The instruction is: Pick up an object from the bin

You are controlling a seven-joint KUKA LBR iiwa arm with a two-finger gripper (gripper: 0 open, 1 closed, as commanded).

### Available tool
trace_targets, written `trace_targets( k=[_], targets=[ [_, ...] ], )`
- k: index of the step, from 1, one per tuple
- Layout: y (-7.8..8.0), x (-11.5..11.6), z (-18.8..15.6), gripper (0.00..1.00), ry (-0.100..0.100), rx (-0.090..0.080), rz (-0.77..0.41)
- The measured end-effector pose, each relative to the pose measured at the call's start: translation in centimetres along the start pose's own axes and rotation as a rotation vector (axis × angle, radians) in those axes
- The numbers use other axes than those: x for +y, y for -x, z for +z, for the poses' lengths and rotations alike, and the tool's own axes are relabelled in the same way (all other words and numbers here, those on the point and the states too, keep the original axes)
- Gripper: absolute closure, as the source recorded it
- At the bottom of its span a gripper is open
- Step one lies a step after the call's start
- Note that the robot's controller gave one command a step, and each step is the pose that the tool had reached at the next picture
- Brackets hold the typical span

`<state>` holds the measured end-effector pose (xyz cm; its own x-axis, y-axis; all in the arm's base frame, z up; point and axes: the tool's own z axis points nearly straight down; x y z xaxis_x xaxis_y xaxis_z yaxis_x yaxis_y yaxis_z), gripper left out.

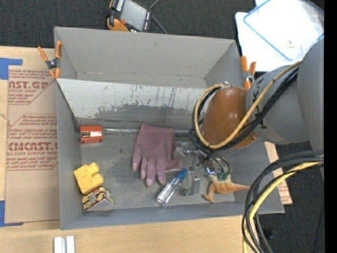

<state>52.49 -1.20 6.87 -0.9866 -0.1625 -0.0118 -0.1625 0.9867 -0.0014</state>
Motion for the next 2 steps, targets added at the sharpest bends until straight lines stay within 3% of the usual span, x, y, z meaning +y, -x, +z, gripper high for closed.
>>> trace_targets(
  k=[1, 2],
  targets=[
    [1.08, 1.44, -0.19, 1.0, -0.003, -0.004, -0.08],
    [1.07, 1.45, -0.21, 1.0, -0.003, -0.004, -0.08]
  ],
)
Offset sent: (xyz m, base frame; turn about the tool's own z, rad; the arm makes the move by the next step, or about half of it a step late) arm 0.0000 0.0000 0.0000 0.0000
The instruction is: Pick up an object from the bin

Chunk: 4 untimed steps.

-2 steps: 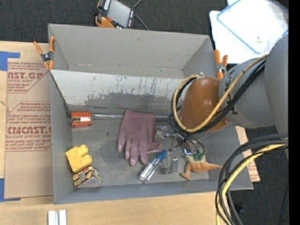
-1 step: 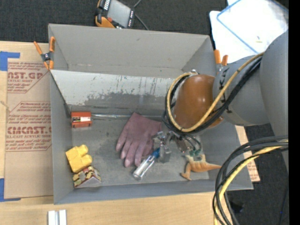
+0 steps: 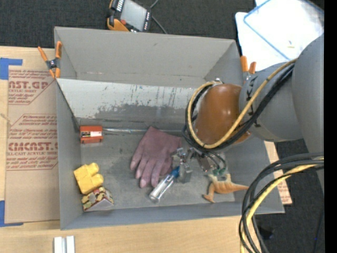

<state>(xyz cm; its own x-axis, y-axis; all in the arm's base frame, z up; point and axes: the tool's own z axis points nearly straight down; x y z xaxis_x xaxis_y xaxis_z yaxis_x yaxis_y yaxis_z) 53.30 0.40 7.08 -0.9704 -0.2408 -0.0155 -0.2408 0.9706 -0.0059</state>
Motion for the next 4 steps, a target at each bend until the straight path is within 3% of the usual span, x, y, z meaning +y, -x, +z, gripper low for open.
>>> trace_targets(
  k=[1, 2, 3, 4],
  targets=[
    [-0.4, 3.5, -13.1, 1.0, 0.0, -0.002, -0.004],
    [-0.4, 3.5, -13.1, 1.0, 0.0, -0.002, -0.004],
    [-0.7, 2.5, -5.5, 1.0, -0.001, -0.005, -0.148],
    [-2.3, 3.4, -0.5, 1.0, 0.0, -0.006, -0.121]
  ],
)
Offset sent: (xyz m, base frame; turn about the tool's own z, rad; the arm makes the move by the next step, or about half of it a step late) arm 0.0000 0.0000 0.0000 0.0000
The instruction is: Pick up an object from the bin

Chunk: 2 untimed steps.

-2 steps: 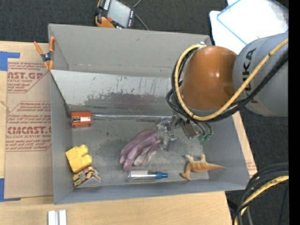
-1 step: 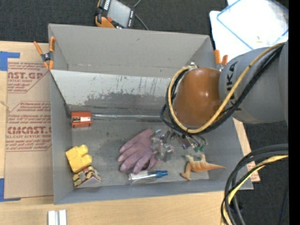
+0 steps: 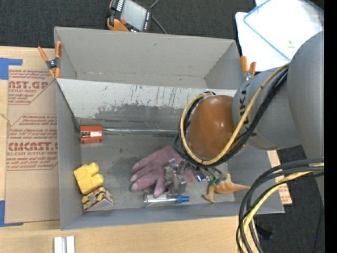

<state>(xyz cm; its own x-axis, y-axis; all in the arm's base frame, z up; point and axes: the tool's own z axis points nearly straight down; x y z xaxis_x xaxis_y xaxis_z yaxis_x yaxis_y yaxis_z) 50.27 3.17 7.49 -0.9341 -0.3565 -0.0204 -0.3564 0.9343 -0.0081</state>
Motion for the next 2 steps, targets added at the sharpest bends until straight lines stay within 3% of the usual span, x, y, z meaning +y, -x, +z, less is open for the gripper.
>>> trace_targets(
  k=[1, 2],
  targets=[
    [-0.1, -0.4, -7.0, 1.0, 0.001, 0.004, -0.026],
    [0.5, 0.0, -1.6, 1.0, -0.001, -0.006, -0.01]
  ],
)
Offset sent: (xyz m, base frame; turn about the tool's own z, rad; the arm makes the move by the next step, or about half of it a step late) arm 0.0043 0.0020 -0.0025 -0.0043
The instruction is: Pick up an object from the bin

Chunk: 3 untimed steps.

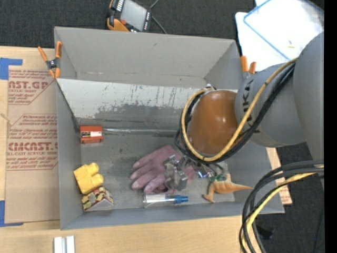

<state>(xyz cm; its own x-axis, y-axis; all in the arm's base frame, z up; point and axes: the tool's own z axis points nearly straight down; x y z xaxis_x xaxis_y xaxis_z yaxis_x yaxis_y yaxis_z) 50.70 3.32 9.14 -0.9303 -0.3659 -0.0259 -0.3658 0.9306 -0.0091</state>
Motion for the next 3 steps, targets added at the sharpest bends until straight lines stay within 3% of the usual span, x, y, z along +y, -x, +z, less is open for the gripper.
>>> trace_targets(
  k=[1, 2, 3],
  targets=[
    [-0.7, 0.2, -0.3, 1.0, 0.006, 0.019, 0.001],
    [1.3, 3.7, -2.1, 1.0, 0.007, 0.012, 0.068],
    [1.1, 1.2, -3.8, 1.0, 0.002, 0.009, 0.003]
  ],
)
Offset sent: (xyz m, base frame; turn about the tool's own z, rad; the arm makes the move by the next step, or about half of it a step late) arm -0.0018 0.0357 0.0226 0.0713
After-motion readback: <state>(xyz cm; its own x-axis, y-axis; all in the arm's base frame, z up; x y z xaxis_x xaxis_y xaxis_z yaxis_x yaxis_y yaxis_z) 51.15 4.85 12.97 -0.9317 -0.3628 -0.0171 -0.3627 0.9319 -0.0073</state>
